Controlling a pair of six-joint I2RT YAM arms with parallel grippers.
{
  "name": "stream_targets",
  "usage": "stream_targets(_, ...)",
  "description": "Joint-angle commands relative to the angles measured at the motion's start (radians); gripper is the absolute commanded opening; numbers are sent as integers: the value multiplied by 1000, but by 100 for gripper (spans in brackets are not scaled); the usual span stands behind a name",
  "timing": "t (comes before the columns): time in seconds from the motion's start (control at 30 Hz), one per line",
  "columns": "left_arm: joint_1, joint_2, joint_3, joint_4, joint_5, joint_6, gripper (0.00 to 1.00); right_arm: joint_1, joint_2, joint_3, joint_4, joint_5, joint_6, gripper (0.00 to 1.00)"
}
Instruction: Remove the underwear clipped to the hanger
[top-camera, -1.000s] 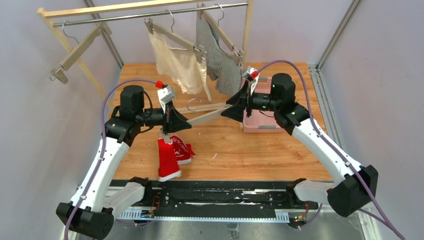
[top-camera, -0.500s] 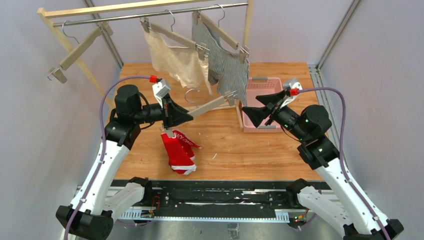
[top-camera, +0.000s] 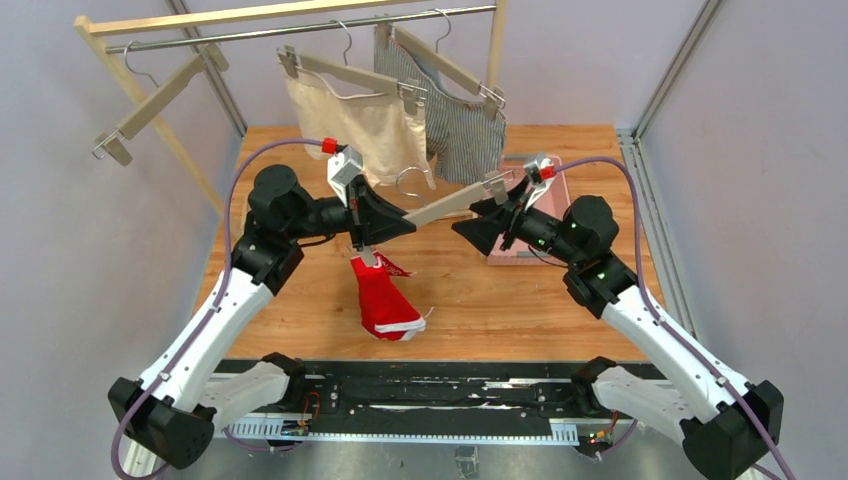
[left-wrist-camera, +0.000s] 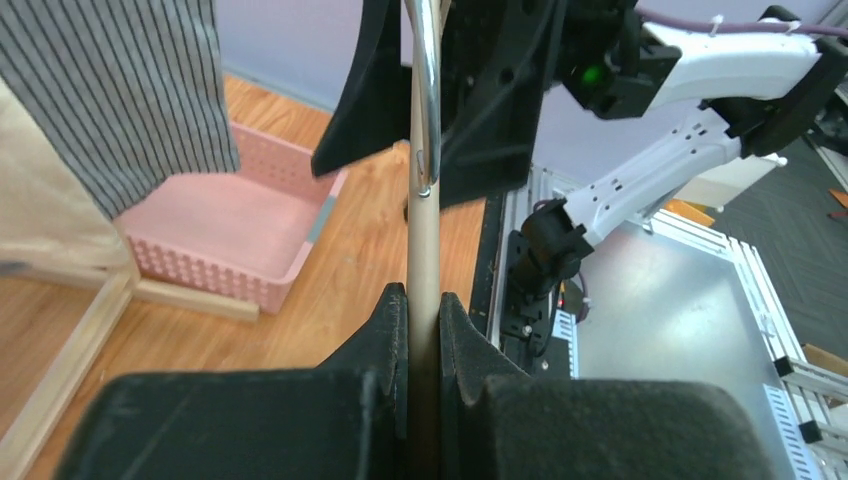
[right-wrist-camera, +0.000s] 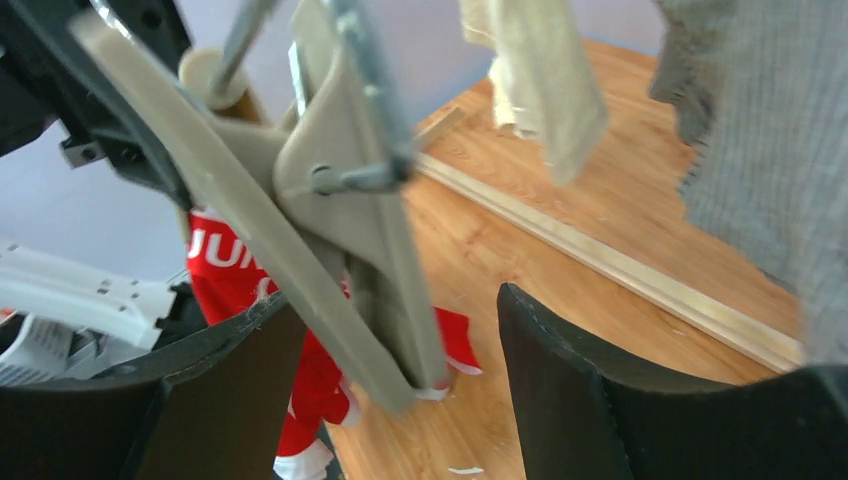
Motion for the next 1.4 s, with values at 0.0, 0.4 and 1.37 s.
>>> stream_targets(0.0,-57,43,89,89,-61,-12,0,64,-7,19,130,-52,-7,72)
stream_targets(0.4,-103,108,0,342,-136,-183,0,66,27,23,369,-29,34,75)
stream_targets(1.37,-198,206,-209,1151,-226,-586,0,66,90,24,593,30,80,60)
